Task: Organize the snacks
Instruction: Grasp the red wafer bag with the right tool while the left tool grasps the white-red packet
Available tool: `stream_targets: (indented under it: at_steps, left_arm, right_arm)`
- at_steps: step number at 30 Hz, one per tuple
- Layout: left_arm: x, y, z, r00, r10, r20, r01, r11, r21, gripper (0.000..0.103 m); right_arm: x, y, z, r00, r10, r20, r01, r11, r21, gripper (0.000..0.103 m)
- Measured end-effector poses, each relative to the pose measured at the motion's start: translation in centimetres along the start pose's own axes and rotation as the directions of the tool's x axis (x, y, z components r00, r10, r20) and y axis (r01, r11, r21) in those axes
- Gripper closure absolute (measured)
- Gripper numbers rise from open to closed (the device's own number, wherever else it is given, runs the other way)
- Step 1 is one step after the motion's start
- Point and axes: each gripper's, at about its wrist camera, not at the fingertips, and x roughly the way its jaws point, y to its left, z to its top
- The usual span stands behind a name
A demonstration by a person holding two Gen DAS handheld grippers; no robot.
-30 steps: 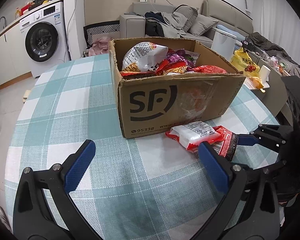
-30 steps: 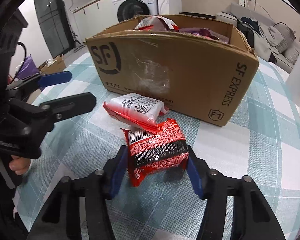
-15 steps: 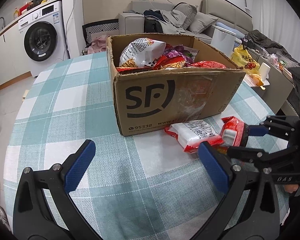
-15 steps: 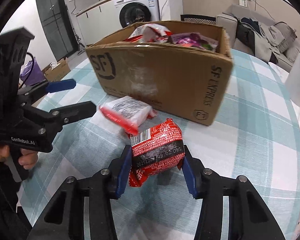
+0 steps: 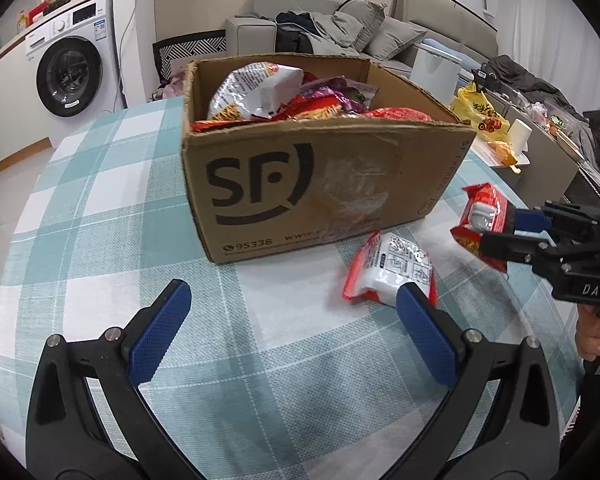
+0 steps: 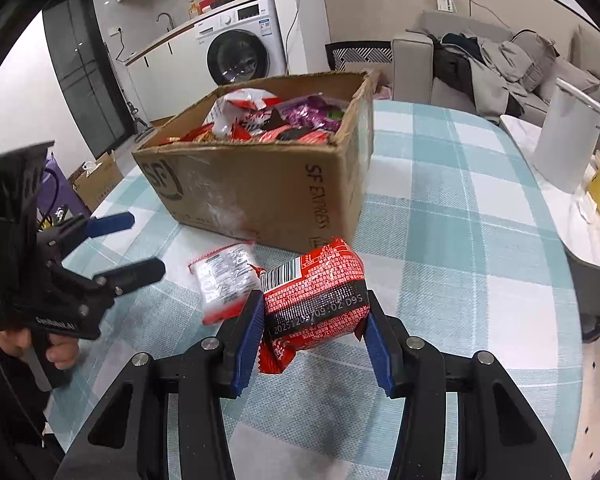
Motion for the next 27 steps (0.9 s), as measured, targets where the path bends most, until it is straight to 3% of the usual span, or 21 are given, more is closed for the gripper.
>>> stream_targets:
  at_steps: [6, 12, 23, 25, 27]
  left_arm:
    - [1.4, -2.7, -0.3, 0.998, -0.043, -0.055, 0.046, 0.998, 0.045, 0.001]
    - [3.1, -5.3, -0.3, 0.996, -0.027, -0.089, 0.039, 0.991, 0.129, 0.001]
    - [5.7, -7.7, 0.5, 0.991, -0.044, -0.126, 0.064, 0.984, 0.166, 0.001]
    - [5.8, -8.1, 0.7, 0.992, -0.045, -0.118, 0.065, 0.982, 0.175, 0.008]
    - [6.0, -8.3, 0.9, 0.992, -0.050, -0.119, 0.071, 0.981, 0.180, 0.026]
  right_arm:
    - [-0.7, -0.7, 0.0, 1.000, 0.008, 0.015, -0.009, 1.000, 0.023, 0.055]
    - [-0.6, -0.7, 0.0, 1.000, 0.013, 0.012, -0.014, 1.000, 0.023, 0.055]
    - [-0.2, -0.5, -0.1, 1.000, 0.026, 0.002, -0.026, 0.999, 0.022, 0.055]
    - [-0.1, -0.6, -0.1, 1.000, 0.027, 0.001, -0.027, 0.999, 0.022, 0.055]
    - [-0.1, -0.5, -0.1, 1.000, 0.027, -0.001, -0.027, 0.999, 0.022, 0.055]
